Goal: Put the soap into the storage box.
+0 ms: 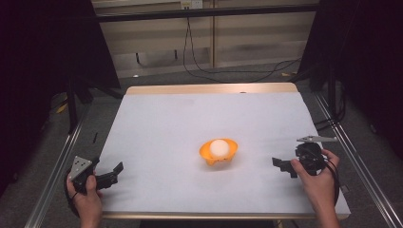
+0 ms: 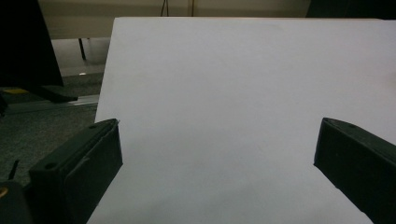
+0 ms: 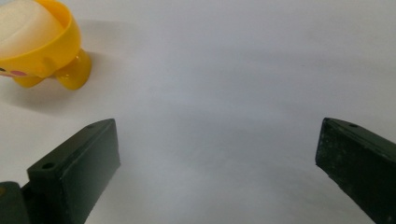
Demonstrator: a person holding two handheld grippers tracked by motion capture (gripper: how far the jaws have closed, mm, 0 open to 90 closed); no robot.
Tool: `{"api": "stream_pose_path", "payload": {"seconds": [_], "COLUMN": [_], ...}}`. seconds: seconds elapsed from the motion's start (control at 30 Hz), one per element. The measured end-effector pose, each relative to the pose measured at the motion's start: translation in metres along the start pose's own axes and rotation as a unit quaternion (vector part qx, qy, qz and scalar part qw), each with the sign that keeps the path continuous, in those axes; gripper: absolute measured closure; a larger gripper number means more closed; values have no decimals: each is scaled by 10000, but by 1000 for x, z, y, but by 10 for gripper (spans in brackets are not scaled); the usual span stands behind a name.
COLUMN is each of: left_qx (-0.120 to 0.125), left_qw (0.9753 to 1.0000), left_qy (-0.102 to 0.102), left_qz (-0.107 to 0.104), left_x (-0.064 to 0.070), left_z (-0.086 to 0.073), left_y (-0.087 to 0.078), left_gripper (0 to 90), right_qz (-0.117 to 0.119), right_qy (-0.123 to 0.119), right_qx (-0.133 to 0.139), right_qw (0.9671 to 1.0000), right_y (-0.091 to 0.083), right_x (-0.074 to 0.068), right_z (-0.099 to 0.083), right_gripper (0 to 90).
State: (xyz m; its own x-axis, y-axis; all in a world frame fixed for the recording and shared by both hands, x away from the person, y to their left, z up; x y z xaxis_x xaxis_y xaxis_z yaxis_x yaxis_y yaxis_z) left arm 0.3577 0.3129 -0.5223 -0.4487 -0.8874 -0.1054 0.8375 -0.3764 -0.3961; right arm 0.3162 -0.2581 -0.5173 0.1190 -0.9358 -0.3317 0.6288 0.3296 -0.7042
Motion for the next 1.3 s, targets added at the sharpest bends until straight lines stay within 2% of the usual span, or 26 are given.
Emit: {"api": "stream_pose_path", "payload": {"seconds": [0.7,1.0,1.13,1.3], "left_qx": [4,12,11,8], "left_qw": [10000,10000,10000,10000], "left_qy": [24,11,15,14], "left_qz": [9,-1,12,8], "left_x": [1,1,0,0], "left_z": [0,0,0,0], "left_y": [0,0,0,0], "left_gripper": [9,10,10,10], "right_qz": [-173,-223,-122,-8], "right_qy": [240,323,330,364], "right_qx": [427,662,812,876], "right_qw": [9987,9970,9961,9955], "right_y": [-30,-38,-42,-39], "right_x": [59,75,75,75], "right_z": [-23,-36,-38,-41], "right_gripper": [2,2,4,9]}}
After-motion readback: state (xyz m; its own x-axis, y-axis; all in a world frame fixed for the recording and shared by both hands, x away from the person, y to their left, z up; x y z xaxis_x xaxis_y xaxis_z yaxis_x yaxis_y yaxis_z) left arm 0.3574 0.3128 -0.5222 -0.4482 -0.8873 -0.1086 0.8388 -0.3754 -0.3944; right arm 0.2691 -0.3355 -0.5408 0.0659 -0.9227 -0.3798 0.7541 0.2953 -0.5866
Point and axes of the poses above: each handheld gripper's, and its own axes: y roughly forward along the jaws, z roughly out of its top, x roughly to its right, the point moved 10 cm from there along y, roughly forward along the jaws, and after that the axes turned 12 degrees about y, right-handed, at the moved point
